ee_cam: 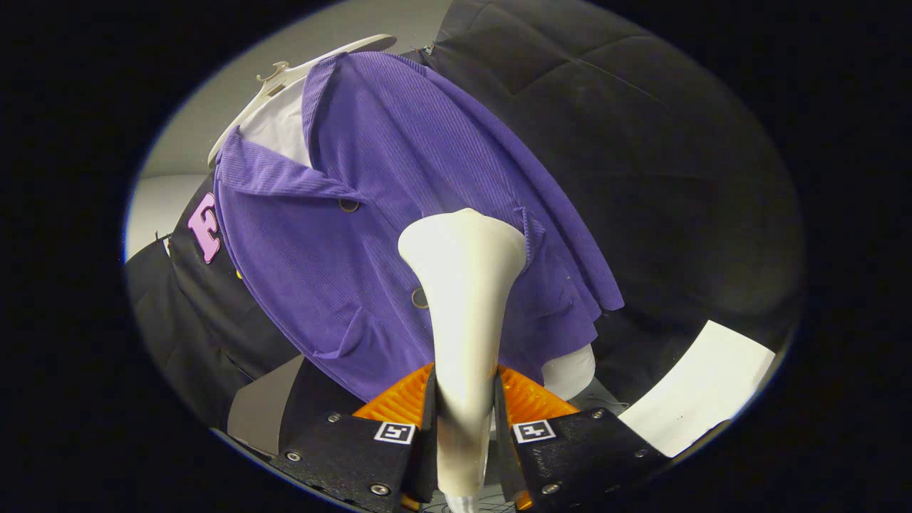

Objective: Iron the clothes twice with a garment steamer, once on the left side and once on the right side.

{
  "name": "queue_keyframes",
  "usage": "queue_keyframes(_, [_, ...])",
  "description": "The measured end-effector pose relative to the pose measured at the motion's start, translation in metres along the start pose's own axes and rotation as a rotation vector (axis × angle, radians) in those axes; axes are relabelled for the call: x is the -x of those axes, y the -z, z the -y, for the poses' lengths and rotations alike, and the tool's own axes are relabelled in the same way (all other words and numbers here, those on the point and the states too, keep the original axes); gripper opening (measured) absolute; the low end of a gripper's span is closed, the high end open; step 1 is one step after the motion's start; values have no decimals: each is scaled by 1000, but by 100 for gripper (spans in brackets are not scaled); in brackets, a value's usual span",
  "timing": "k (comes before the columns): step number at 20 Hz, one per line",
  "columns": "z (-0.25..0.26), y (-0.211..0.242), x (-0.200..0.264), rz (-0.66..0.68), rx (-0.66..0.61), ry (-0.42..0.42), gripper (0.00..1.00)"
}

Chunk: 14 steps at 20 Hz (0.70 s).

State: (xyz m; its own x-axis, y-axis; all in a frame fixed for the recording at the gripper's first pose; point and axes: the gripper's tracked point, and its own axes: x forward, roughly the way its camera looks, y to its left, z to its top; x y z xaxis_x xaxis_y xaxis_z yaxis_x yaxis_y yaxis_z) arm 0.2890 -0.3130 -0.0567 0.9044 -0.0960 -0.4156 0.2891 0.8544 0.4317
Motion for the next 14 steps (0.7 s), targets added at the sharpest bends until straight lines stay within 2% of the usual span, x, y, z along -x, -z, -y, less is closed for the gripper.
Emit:
queue_keyframes(7, [30, 65, -13, -115, -20, 66, 36])
queue_keyframes(14, [61, 108, -25, -200, -56, 126, 36])
